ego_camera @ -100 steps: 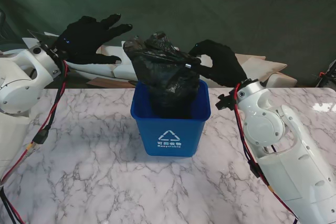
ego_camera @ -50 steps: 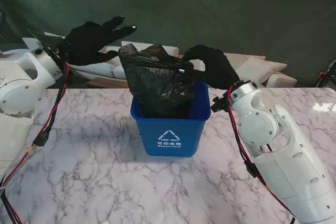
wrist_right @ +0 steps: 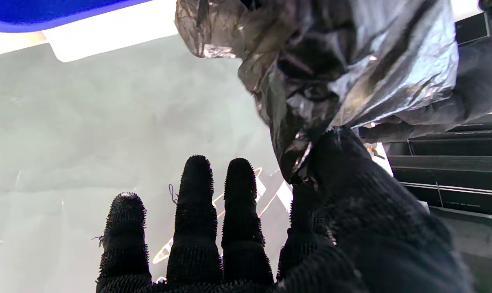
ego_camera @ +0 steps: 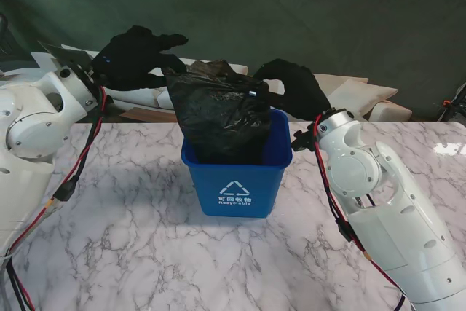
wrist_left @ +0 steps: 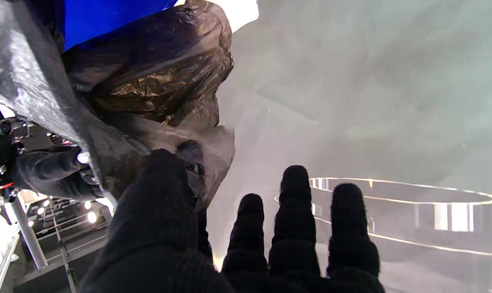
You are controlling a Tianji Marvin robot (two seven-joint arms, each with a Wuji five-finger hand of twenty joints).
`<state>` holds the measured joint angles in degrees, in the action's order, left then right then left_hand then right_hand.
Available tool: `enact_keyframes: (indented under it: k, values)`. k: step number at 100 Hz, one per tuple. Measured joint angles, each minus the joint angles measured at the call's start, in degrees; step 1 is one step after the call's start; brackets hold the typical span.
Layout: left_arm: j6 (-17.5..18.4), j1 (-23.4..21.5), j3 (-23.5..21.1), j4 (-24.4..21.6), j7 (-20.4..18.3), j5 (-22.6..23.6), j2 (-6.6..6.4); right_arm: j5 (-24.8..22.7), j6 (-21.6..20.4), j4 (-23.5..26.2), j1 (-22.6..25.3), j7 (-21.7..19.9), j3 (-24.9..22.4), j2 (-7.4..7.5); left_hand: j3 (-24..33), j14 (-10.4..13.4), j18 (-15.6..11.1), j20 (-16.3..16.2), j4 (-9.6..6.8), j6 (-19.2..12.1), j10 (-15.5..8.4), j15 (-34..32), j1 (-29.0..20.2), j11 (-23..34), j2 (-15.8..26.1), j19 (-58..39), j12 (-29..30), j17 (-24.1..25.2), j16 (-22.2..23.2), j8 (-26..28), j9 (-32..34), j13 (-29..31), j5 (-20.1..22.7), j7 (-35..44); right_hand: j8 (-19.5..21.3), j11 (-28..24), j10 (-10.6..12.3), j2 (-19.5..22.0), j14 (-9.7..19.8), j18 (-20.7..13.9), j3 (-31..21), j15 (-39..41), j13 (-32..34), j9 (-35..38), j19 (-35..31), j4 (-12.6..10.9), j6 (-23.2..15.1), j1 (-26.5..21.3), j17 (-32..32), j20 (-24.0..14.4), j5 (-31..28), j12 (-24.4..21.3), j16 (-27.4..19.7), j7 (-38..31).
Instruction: Fit the garbage bag over the bin
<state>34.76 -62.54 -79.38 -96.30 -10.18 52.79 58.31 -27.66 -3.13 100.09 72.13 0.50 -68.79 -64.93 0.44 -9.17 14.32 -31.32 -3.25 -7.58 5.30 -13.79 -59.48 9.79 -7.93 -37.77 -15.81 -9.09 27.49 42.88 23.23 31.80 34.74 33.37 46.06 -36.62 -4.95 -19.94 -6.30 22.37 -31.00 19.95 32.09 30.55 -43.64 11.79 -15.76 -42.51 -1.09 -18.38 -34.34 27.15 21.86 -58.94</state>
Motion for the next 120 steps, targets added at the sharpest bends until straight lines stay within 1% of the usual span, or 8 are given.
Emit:
enact_keyframes:
  k: [17, 24, 36, 49, 65, 81, 97, 120]
  values:
    - [0.1, -1.8, -4.0, -2.3, -6.3, -1.3, 0.57, -3.7, -1.8, -0.2, 0.0, 1.2, -1.0, -0.11, 0.0, 0.5, 0.0, -0.1, 0.00, 6.1, -0.1, -0.7, -0.1, 4.8, -0.5, -1.5, -6.5, -0.4, 1.5, 1.3, 8.4, 2.0, 0.0, 5.8, 0.0, 0.0, 0.0, 0.3, 0.0, 0.0, 0.5, 0.0, 0.0, 0.0, 0.0, 0.0, 0.0, 0.0, 0.0, 0.0, 0.0, 0.0, 0.0, 0.0]
    - [0.1, -2.8, -5.7, -3.7, -6.1, -0.7, 0.39, -6.4, -3.8, -0.4, 0.1, 2.2, -2.0, -0.13, 0.0, 0.5, 0.0, -0.6, 0.00, 8.3, -0.5, -1.2, -0.1, 5.4, -1.1, -1.5, -8.3, -0.4, 1.5, 2.3, 10.5, 2.2, 0.0, 6.7, 0.0, 0.0, 0.1, 0.3, 0.1, 0.0, 0.6, 0.0, 0.0, 0.0, 0.0, 0.0, 0.0, 0.0, 0.0, 0.0, 0.0, 0.0, 0.0, 0.0]
    - [0.0, -3.9, -7.9, -5.1, -6.3, -0.9, -0.02, -6.3, -5.1, -0.4, 0.4, 3.4, -3.4, -0.09, 0.8, 0.5, 0.0, -0.6, 0.00, 10.5, -0.5, -1.2, -0.1, 5.4, -1.7, -1.5, -8.9, -0.4, 1.6, 3.4, 11.1, 2.2, 1.2, 7.5, 0.0, 0.0, 0.4, 0.3, 0.5, 0.0, 0.7, 0.0, 0.0, 0.0, 0.0, 0.0, -0.2, 0.0, 0.0, 0.0, 0.0, 0.0, 0.0, 0.0]
    - [-0.3, -4.9, -9.4, -6.6, -9.3, -5.1, -0.45, -7.4, -6.1, -0.5, 0.7, 5.7, -4.1, -0.07, 1.4, 0.5, 0.1, -0.6, -0.25, 10.5, -0.6, -1.2, -0.1, 5.4, -1.9, -1.5, -8.9, -0.1, 1.6, 3.7, 12.0, 2.2, 0.7, 7.5, 0.0, 0.0, 0.7, 0.4, 0.7, -0.1, 1.8, 0.0, 0.0, 0.0, 0.0, 0.0, -1.4, 0.0, 0.0, 0.0, 0.2, 0.0, 0.0, 0.0]
    - [-0.1, -5.4, -9.7, -7.5, -9.3, -4.2, -0.71, -6.7, -6.3, -0.8, 0.8, 5.7, -4.7, -0.10, 2.0, 0.5, 0.1, -0.6, -0.25, 10.5, -0.6, -1.2, -0.1, 5.3, -3.3, -1.5, -8.9, -0.1, 1.6, 4.3, 12.0, 2.2, 0.7, 7.5, 0.0, 0.0, 0.7, 0.4, 0.7, -0.1, 2.3, 0.0, 0.0, 0.0, 0.0, 0.0, -2.0, 0.0, 0.0, 0.0, 0.2, 0.0, 0.0, 0.0]
    - [0.1, -5.8, -9.7, -7.6, -8.1, -4.0, -0.74, -0.4, -9.5, 0.4, 2.8, 2.2, -6.2, -0.08, 2.0, 0.5, 0.1, -0.6, -0.25, 10.5, -0.6, -1.2, -0.1, 4.6, -3.3, -1.5, -8.9, -0.1, 1.6, 5.0, 12.0, 2.2, 1.6, 7.5, 0.0, 0.0, 0.8, 0.4, 0.7, -0.1, 2.4, 0.0, 0.0, 0.0, -0.2, 0.0, -2.0, 0.0, -0.7, 0.0, 0.2, 0.0, 0.0, 0.0]
    - [1.1, -7.3, -10.7, -8.5, -6.0, -3.7, -0.56, -6.4, -15.2, 1.4, 5.3, 1.6, -8.2, 0.50, 2.0, 0.5, 0.1, -0.6, -0.25, 10.0, -0.6, -1.2, -0.1, 4.6, -3.3, -1.5, -8.9, 0.2, 1.6, 5.1, 12.0, 2.2, 1.6, 7.1, 0.0, 0.0, 1.6, 0.4, 1.3, -0.2, 2.4, 0.0, 0.0, 0.8, -1.0, 0.0, -2.1, 0.0, -1.3, 0.0, 0.2, -0.6, 0.0, 0.0]
    - [5.7, -8.4, -10.9, -9.2, -6.7, -0.9, -0.76, -5.4, -16.1, 1.5, 7.7, 0.2, -10.2, 1.27, 2.0, 0.7, 0.1, -0.6, -0.25, 8.7, -0.7, -1.2, -0.2, 4.5, -2.9, -1.5, -8.9, 0.2, 1.6, 5.2, 12.0, 2.2, 1.3, 6.0, 0.0, 1.0, 1.6, 0.4, 1.3, -0.2, 2.4, -1.4, 0.0, 0.9, -1.0, 0.0, -2.5, 0.1, -1.3, 0.0, 0.2, -1.3, -0.6, 0.6]
